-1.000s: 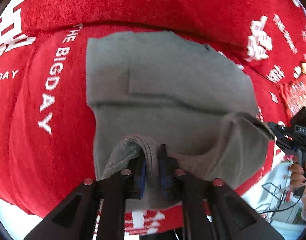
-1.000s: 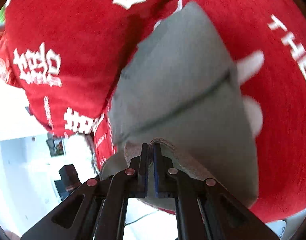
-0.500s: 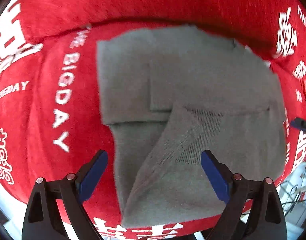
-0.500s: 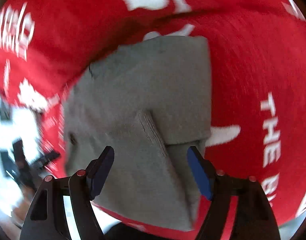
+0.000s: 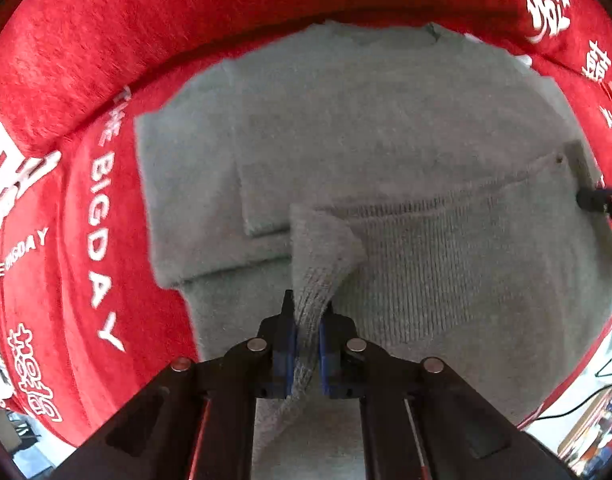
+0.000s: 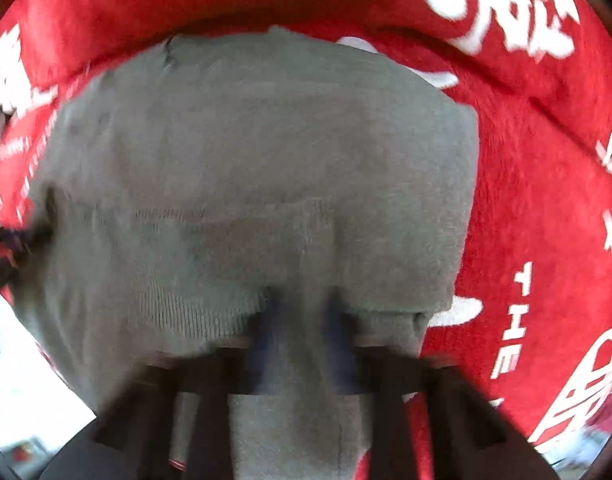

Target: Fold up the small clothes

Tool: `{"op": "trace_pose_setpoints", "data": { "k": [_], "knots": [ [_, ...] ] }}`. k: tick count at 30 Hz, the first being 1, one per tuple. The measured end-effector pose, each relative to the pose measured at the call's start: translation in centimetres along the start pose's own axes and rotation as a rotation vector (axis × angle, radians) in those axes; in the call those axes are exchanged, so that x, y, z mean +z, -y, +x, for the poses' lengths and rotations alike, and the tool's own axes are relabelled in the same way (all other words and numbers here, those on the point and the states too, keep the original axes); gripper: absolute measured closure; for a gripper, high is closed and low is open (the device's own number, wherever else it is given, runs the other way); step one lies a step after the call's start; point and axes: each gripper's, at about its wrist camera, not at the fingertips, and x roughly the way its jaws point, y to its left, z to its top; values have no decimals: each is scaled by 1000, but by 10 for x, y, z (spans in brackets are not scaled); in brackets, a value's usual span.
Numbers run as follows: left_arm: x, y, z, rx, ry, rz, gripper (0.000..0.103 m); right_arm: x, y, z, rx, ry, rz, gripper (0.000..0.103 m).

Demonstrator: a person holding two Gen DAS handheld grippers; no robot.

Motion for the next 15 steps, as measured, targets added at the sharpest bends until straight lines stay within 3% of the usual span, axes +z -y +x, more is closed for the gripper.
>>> {"op": "trace_pose_setpoints", "data": {
  "k": [5,10,12,15],
  "knots": [
    [4,-29,-53,-127,61,-83,93,-5,16,-47,63,67,91,97],
    [39,-43,-109,-174,186,-79,93,21,41,-113,76,204,119,97],
    [59,-48,-112,-188,224,-72,93,44,47,-119,58,233,106,97],
    [102,-54,-87,-148,248,-70,93,77,57,-104,51,246,112,97]
  ]
}}
